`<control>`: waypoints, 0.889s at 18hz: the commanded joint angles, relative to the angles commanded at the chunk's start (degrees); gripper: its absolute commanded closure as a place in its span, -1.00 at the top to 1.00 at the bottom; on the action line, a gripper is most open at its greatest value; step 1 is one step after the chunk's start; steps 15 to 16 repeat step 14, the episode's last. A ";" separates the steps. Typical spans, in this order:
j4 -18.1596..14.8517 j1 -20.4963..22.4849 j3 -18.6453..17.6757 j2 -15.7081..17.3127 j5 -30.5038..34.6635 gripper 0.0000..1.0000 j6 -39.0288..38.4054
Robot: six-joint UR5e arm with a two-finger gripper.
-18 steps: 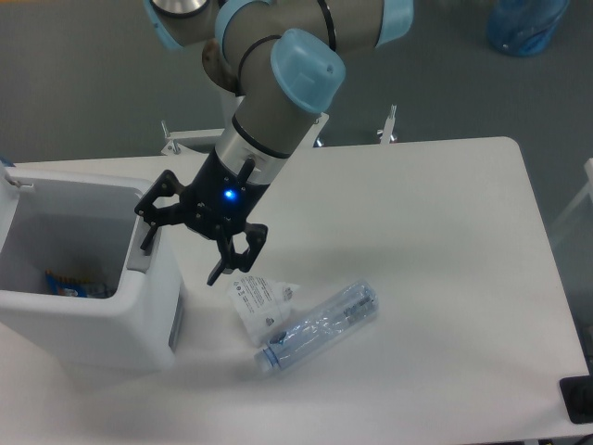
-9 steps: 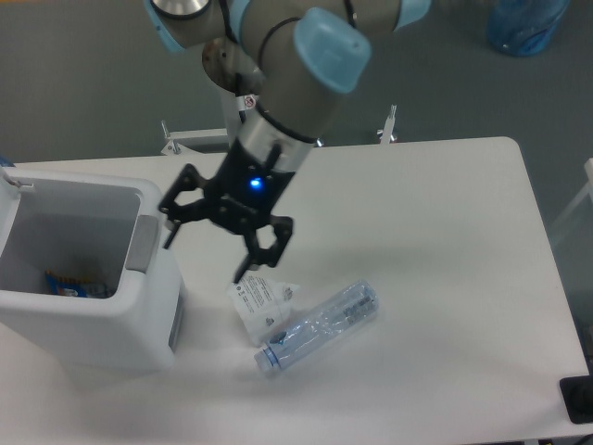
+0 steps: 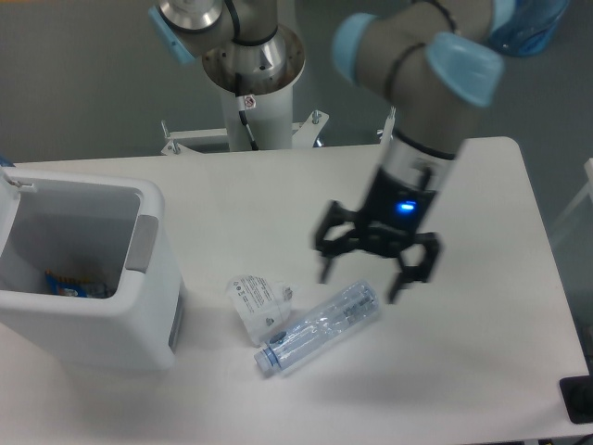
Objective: Open the trash can
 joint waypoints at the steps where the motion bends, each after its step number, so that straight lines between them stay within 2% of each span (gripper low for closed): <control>1: -0.09 -0.09 0.35 -0.70 0.87 1.00 1.58; 6: -0.44 -2.54 3.08 -3.78 13.87 1.00 13.61; 9: -0.96 -2.99 4.92 -4.84 16.78 1.00 16.88; 11: -1.32 -3.43 4.66 -4.93 18.45 1.00 19.60; 14: -2.02 -5.36 4.66 -4.92 24.50 1.00 25.92; 16: -2.02 -5.36 4.66 -4.92 24.50 1.00 25.92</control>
